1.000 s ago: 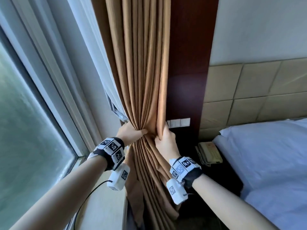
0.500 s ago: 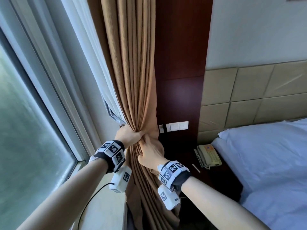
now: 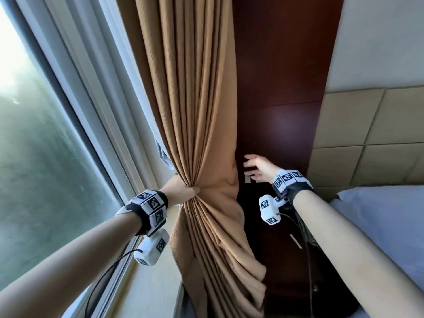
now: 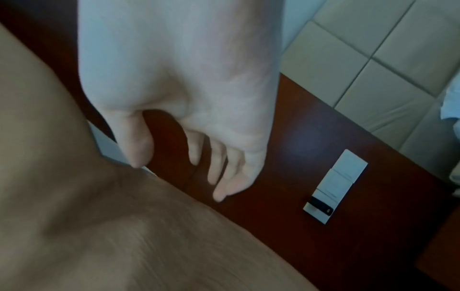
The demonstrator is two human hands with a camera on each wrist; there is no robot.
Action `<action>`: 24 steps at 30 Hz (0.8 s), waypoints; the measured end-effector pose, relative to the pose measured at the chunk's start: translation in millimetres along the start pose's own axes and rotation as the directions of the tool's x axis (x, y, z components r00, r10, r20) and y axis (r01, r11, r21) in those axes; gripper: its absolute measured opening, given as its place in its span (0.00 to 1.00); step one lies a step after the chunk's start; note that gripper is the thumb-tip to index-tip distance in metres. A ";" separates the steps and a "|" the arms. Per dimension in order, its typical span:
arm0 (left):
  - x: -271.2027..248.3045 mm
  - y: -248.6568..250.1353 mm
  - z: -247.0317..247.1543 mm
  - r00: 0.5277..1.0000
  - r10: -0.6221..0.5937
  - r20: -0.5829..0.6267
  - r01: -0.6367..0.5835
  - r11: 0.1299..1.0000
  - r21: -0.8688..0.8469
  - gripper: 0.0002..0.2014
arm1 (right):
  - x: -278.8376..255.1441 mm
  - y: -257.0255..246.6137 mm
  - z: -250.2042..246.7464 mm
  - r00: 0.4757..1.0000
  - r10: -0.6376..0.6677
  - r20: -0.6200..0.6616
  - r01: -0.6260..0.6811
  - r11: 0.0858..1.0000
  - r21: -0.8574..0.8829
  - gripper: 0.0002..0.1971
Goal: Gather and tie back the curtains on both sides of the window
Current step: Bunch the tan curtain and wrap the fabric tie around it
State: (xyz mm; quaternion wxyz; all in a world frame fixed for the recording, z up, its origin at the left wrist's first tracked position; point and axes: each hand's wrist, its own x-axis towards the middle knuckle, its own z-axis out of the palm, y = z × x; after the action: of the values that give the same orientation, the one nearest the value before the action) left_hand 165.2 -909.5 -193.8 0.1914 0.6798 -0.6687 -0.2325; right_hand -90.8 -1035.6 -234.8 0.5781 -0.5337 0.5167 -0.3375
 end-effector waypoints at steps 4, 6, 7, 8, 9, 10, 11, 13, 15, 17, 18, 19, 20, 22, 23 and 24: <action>-1.3 0.5 -2.5 0.999 -0.037 0.011 0.037 0.999 -0.010 0.30 | 17.2 -20.1 10.4 0.998 -0.058 0.016 0.058 0.998 -0.020 0.35; -2.8 2.4 -2.8 0.998 -0.050 0.025 0.050 0.999 -0.009 0.30 | 25.8 -21.9 20.1 0.998 -0.027 0.060 0.030 0.999 -0.043 0.39; -2.3 3.0 -2.6 0.998 -0.050 0.024 0.050 0.999 -0.011 0.30 | 29.3 -21.0 25.4 0.996 0.000 0.088 0.003 1.000 -0.031 0.38; -1.8 2.2 -3.3 0.998 -0.060 0.018 0.060 0.998 -0.008 0.30 | 33.4 -21.0 31.2 0.993 0.030 0.115 -0.029 1.000 -0.005 0.32; -0.9 3.4 -3.0 0.998 -0.065 0.015 0.065 0.998 -0.009 0.31 | 36.7 -20.9 33.8 0.990 0.058 0.131 -0.062 0.998 0.030 0.24; -0.4 3.1 -3.8 0.997 -0.073 0.010 0.073 0.997 -0.007 0.31 | 39.5 -21.6 38.6 0.986 0.075 0.146 -0.086 0.993 0.074 0.17; -0.5 4.5 -4.0 0.997 -0.071 0.011 0.071 0.997 -0.009 0.32 | 39.7 -21.9 41.2 0.986 0.075 0.147 -0.095 0.986 0.134 0.13; 0.4 5.9 -3.6 0.997 -0.071 0.007 0.071 0.997 -0.015 0.33 | 43.0 -20.1 45.7 0.991 0.039 0.129 -0.068 0.970 0.234 0.12; 1.4 6.9 -3.4 0.997 -0.072 0.008 0.072 0.997 -0.016 0.33 | 45.7 -19.2 49.5 0.997 0.020 0.069 -0.038 0.961 0.275 0.12; 3.2 5.0 -2.9 0.997 -0.080 0.015 0.080 0.997 -0.019 0.34 | 47.9 -18.9 49.0 1.000 -0.006 -0.019 0.010 0.979 0.205 0.13; 3.7 4.2 -2.4 0.996 -0.089 0.018 0.090 0.996 -0.023 0.35 | 49.7 -18.2 46.3 0.998 -0.030 -0.047 0.037 0.986 0.165 0.12; 3.8 3.5 -2.4 0.996 -0.090 0.017 0.091 0.996 -0.026 0.35 | 52.0 -16.0 42.6 0.996 -0.058 -0.067 0.068 0.986 0.152 0.11; 3.1 3.6 -2.1 0.996 -0.091 0.014 0.091 0.995 -0.026 0.35 | 56.0 -10.7 36.8 0.994 -0.082 -0.077 0.093 0.983 0.155 0.09; 2.9 4.5 -1.4 0.997 -0.080 0.004 0.080 0.997 -0.012 0.34 | 65.3 7.2 18.8 0.989 -0.106 -0.105 0.123 0.977 0.177 0.13; 3.7 4.5 -0.7 0.998 -0.064 0.002 0.064 0.998 -0.011 0.34 | 61.8 15.3 9.7 0.983 -0.112 -0.145 0.136 0.976 0.167 0.15; 3.8 4.5 -0.5 0.998 -0.059 0.000 0.059 0.998 -0.011 0.33 | 53.5 20.6 3.8 0.972 -0.140 -0.190 0.167 0.977 0.132 0.16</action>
State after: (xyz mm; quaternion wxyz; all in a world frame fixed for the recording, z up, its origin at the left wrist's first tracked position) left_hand 161.7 -913.5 -191.1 0.1885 0.6982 -0.6470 -0.2415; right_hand -77.7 -1080.9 -267.8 0.5392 -0.4955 0.4975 -0.4651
